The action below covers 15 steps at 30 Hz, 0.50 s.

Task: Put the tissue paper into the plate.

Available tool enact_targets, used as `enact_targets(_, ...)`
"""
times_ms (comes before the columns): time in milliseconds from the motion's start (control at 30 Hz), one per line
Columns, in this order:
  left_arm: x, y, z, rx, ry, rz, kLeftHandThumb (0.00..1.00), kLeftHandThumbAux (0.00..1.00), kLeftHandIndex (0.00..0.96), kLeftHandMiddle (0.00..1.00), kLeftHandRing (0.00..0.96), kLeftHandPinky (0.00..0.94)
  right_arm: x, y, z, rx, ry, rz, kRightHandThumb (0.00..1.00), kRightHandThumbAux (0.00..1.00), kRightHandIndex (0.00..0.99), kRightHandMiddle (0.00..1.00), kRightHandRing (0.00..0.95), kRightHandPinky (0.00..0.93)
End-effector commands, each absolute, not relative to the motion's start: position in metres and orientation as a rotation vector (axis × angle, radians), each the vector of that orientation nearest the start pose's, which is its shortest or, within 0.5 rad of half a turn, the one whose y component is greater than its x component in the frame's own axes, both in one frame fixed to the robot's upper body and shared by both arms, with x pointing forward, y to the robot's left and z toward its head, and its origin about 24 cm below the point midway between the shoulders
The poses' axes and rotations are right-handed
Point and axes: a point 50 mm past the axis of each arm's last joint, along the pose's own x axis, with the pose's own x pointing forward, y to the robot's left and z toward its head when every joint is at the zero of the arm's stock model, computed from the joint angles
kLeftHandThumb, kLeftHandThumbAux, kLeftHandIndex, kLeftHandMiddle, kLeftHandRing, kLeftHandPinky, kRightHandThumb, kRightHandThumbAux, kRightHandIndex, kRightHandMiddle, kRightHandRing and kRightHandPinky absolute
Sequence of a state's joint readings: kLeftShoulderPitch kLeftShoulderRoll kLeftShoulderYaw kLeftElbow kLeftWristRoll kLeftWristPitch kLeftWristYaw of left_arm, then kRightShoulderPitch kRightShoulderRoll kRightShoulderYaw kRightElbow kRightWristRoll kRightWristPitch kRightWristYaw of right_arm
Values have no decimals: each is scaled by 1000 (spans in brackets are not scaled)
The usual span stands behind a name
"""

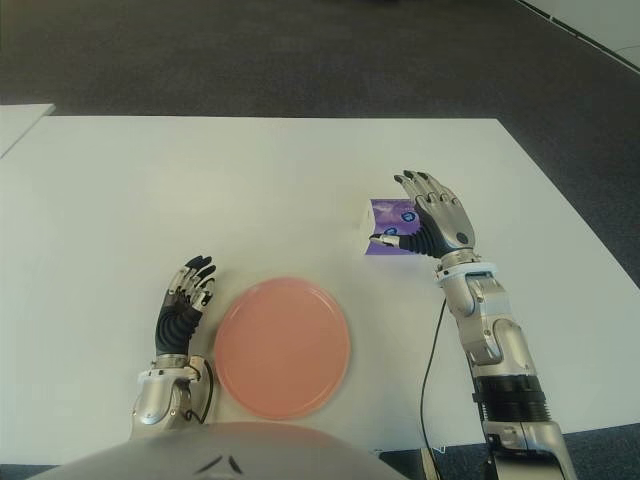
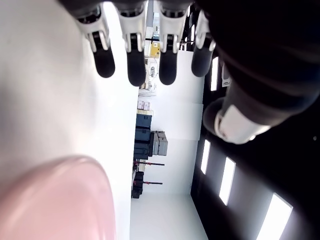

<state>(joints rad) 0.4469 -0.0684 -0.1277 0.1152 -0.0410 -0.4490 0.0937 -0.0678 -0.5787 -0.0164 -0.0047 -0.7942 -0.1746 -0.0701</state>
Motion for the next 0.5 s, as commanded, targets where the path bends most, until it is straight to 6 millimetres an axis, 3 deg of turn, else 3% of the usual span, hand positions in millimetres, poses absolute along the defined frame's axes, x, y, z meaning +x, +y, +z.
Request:
enact_targets(33,132,123,-45,-184,237,162,256,642,201,197,196,187,271,-234,100,-1379,-237,41,366,453,49,51,41,83)
enact_targets(500,131,124,-44,-175,228,158,261,632,177,186,185,186,275,-228,96,-1387,-247,75,372,460,55,49,53,108)
